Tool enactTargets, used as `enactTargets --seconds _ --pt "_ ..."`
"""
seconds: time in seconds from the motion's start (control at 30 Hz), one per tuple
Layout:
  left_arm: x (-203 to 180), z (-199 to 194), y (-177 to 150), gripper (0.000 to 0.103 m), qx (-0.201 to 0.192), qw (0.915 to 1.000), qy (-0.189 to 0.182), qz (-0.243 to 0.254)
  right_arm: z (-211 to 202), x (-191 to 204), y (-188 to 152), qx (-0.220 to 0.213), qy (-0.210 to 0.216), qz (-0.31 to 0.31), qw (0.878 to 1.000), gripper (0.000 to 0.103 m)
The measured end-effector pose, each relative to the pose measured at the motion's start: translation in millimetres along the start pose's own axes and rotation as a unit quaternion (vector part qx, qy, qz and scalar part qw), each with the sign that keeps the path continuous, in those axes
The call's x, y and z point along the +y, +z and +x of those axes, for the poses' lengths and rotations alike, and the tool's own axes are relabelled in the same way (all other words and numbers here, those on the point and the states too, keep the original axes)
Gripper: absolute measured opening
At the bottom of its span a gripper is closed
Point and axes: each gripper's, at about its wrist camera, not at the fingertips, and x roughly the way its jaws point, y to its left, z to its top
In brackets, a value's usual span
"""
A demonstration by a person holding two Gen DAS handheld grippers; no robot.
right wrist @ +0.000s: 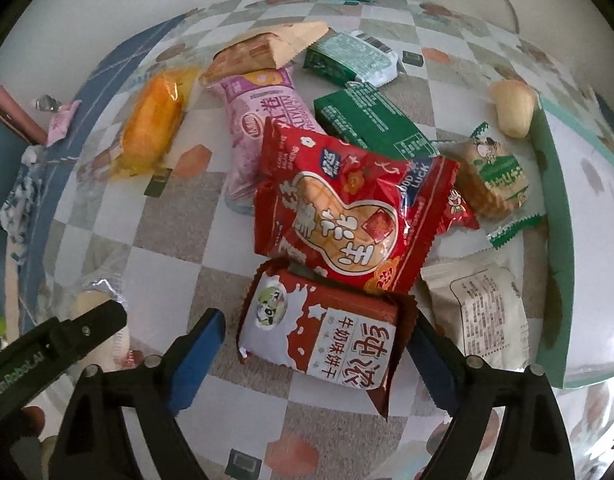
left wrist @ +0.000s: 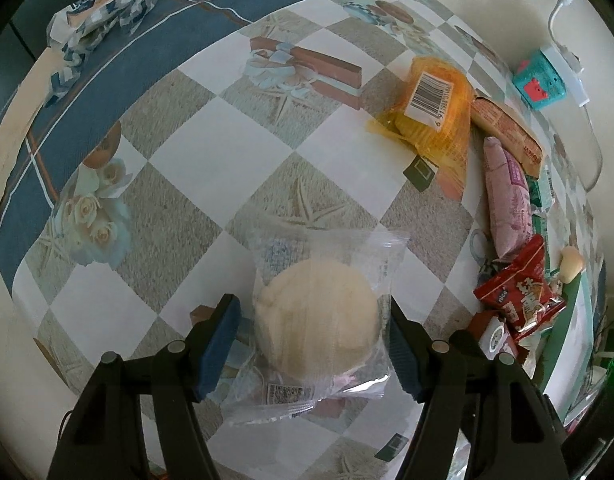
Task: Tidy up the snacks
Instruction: 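Close the left tool on the bagged bun while the right tool grasps the red-and-white milk biscuit pack, then carry the bun into the white tray with the left tool while the right tool drops the biscuit pack there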
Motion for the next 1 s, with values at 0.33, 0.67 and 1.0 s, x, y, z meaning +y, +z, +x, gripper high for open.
enactTargets --seconds 0.33,0.67,1.0 --pt "0 -6 -4 0.059 -0.008 1.0000 0.000 -0.001 1 -4 -3 0.001 0.007 -0.004 1.000 0.075" --pt "-9 -33 -9 0.057 -0.020 0.9996 0.020 0.009 -27 -39 -1 -0.013 0.052 0.024 0.998 0.075" --pt "-74 -74 -7 0.057 -0.030 0.9978 0.025 0.053 -90 -104 -2 -0.073 0.084 0.087 0.990 0.075"
